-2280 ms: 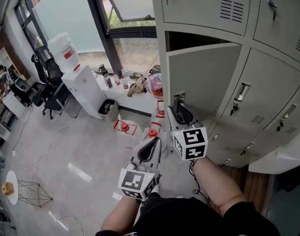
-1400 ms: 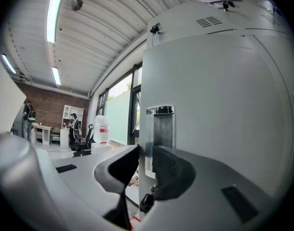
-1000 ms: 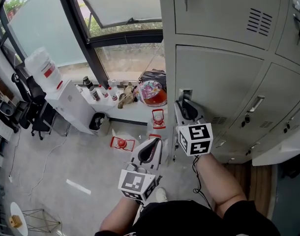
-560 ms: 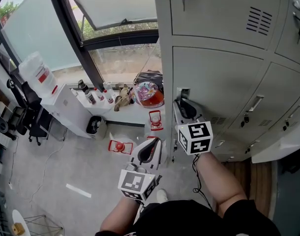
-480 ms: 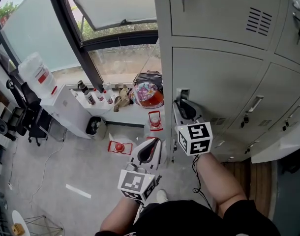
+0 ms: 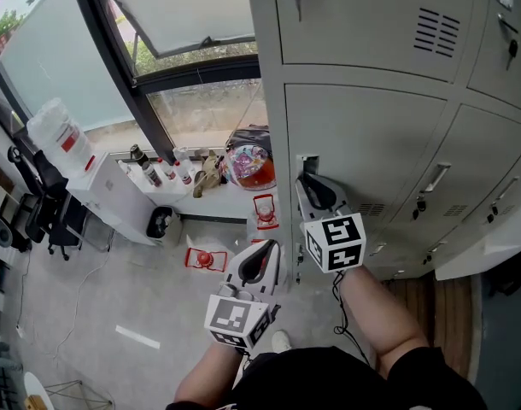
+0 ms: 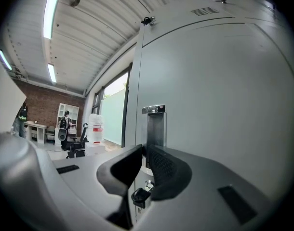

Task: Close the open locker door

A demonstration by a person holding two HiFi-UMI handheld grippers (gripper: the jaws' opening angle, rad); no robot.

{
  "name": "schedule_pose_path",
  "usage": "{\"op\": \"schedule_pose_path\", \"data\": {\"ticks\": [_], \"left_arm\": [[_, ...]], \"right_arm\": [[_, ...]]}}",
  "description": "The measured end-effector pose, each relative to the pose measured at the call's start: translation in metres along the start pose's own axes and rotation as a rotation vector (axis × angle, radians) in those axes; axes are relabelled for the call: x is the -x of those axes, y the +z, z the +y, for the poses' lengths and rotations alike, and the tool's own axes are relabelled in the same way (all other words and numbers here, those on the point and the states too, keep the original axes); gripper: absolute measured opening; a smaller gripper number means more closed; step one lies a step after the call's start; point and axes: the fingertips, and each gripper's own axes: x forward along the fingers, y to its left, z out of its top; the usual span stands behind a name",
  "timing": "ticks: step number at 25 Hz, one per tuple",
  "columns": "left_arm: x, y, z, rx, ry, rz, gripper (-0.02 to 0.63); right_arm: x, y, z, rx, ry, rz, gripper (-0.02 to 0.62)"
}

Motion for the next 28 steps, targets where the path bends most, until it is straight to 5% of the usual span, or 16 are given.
{"op": "schedule_pose_path", "data": {"ticks": [15, 28], "left_arm": [[-0.017, 0.005, -0.054, -0.009, -0.010, -0.003, 0.021], [-0.009, -0.006, -0.144, -0.010, 0.050, 0.008, 0.021]], "right_arm": [[0.055, -0.008, -0.039, -0.016, 0.011, 0.007, 0.072], [0.154, -0.026, -0.056, -0.015, 0.151, 0.031, 0.054]]}}
